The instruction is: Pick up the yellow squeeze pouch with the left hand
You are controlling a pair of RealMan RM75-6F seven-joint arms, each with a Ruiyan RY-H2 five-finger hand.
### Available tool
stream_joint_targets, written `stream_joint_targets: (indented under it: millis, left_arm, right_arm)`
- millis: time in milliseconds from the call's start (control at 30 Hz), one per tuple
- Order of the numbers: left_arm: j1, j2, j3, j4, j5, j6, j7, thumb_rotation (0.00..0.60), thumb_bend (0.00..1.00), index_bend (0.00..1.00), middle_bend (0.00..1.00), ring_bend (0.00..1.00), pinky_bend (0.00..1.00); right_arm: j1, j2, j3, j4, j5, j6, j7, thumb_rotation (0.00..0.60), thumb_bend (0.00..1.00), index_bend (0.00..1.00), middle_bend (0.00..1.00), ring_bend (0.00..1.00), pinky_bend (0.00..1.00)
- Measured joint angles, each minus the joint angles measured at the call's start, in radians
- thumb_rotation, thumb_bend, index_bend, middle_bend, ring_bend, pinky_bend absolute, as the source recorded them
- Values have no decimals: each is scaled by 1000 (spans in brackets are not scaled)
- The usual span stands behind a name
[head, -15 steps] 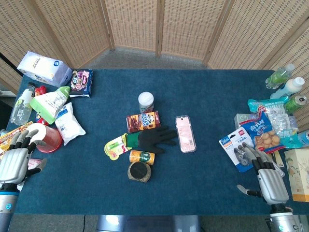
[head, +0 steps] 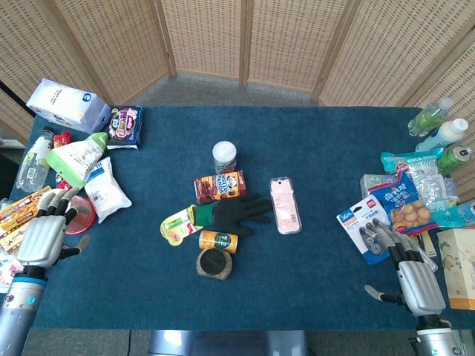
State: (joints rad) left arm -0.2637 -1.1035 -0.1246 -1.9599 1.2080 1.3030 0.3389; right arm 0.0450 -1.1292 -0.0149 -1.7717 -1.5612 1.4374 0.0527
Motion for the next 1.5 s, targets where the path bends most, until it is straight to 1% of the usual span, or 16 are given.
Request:
stream_joint_targets:
  millis: [133,233,467,667,867,1067,1233,1300,1367,1500]
  left_arm:
    - [-60,-44,-28,6,-86,-49,69,600,360,339,84,0,0]
    - [-109,-96,-47,21,-161,-88,108,600,361,347,85,0,0]
    - [-216,-249,-68,96,-293,-151,195,600,362,380,94,0,0]
    - [-283,-376,-70,196,-360,-161,259,600,362,389,97,0,0]
    - [-334,-489,-73,293,-404,-165,285,600,361,389,97,0,0]
    - [-375,-557,-81,354,-432,-174,298,600,361,389,97,0,0]
    - [-399,-588,-87,389,-452,-184,302,600,361,398,101,0,0]
    - [-406,-597,-87,401,-457,-188,302,600,361,427,116,0,0]
    - [-410,-607,-86,413,-456,-187,302,600,366,482,157,0,0]
    - [-416,-623,-83,433,-453,-178,300,600,388,633,258,9,0]
  right_arm:
    - [-4,5,-5,5,-9,7,12,600,103,0,0,0,0]
    - [-6,13,-7,5,-15,13,20,600,102,0,0,0,0]
    - [-19,21,-16,17,-25,33,44,600,104,0,0,0,0]
    - [-30,27,-18,32,-23,45,70,600,102,0,0,0,0]
    - [-42,31,-21,46,-21,59,91,600,102,0,0,0,0]
    - [-53,40,-21,54,-16,69,109,600,102,0,0,0,0]
    - [-63,44,-22,59,-9,78,120,600,101,0,0,0,0]
    - [-67,45,-22,61,-6,81,123,600,101,0,0,0,0]
    - [-70,46,-22,64,-4,84,127,600,102,0,0,0,0]
    - [-76,51,-19,64,1,89,134,600,102,0,0,0,0]
